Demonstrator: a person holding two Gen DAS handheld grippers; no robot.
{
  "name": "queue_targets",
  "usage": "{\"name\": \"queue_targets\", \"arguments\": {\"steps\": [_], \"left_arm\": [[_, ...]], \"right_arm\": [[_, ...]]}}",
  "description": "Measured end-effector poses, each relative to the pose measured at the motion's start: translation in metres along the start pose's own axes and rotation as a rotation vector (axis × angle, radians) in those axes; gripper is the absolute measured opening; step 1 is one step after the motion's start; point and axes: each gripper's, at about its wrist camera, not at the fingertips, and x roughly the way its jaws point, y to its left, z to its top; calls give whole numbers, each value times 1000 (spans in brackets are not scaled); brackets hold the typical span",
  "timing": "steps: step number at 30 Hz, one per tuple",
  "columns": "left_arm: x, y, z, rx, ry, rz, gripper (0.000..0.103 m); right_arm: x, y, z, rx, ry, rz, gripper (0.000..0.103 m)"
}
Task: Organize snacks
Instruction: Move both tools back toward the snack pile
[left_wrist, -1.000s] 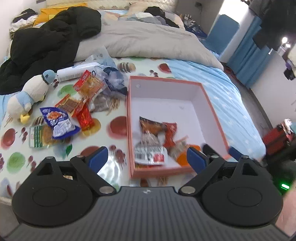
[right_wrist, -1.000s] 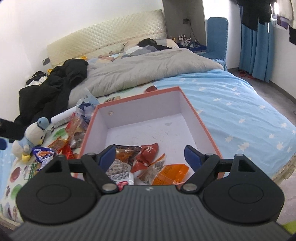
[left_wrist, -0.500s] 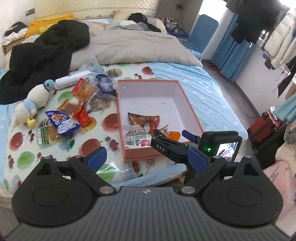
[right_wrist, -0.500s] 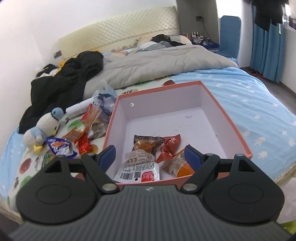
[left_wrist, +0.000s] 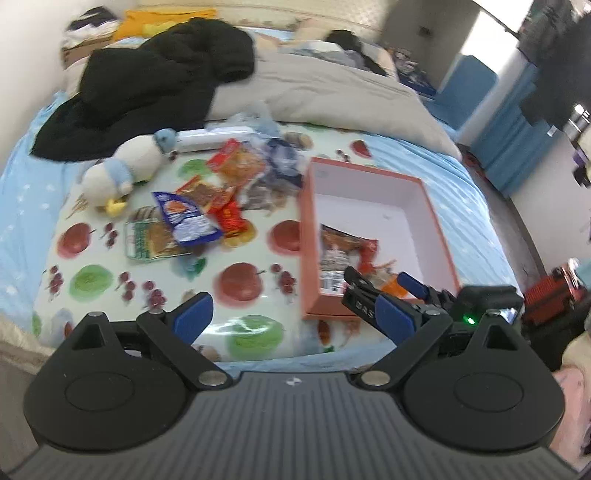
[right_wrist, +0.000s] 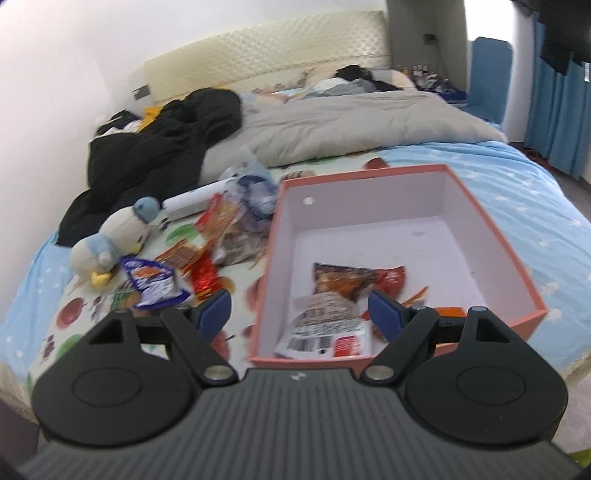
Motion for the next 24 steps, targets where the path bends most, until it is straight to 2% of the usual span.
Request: {"name": "queue_targets", "arguments": {"steps": [3, 6, 12, 15, 20, 24], "left_arm": [[-5, 17, 1, -34, -47, 14, 97], [2, 36, -1, -73, -39, 32, 97], [27, 68, -14, -63, -71, 44, 97], [45, 86, -20, -103, -70, 17, 97], [76, 111, -27, -143, -50, 25, 97], [97, 127, -25, -170, -40, 38, 97]], "right_arm": [[-2, 14, -1, -16, 4, 40, 83], [-6, 25, -2, -26, 3, 76, 83], [-15, 45, -15, -54, -12, 125, 83], [-15, 51, -29, -64, -9, 148, 83], [-13, 57, -49, -78, 23, 191, 83], [-11, 59, -53, -80, 23, 207, 83]]}}
